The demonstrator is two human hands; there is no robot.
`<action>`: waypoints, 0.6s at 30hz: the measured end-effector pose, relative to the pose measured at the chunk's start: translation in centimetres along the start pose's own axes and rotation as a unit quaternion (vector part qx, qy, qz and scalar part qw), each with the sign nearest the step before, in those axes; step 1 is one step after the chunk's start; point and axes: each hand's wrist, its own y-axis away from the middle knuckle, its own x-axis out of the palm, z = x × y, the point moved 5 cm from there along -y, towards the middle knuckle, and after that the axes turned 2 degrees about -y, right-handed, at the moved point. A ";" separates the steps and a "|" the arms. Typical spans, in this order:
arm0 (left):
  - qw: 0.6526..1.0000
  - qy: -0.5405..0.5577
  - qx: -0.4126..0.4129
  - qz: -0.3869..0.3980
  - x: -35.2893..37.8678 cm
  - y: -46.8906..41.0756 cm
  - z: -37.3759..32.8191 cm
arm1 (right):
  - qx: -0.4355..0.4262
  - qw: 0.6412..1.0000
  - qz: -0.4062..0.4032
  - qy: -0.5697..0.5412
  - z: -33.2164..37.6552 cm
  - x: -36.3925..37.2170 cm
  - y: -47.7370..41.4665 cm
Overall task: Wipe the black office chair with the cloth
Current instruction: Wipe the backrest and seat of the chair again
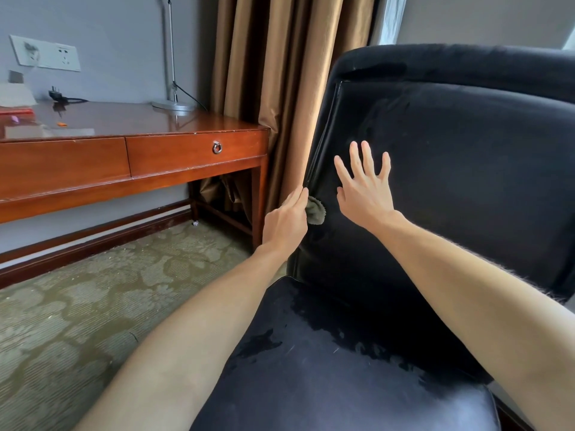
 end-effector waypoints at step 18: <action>0.986 0.012 -0.057 0.154 1.0 4.3 -2.9 | -0.026 0.995 0.093 -0.023 -0.4 -0.5 6.1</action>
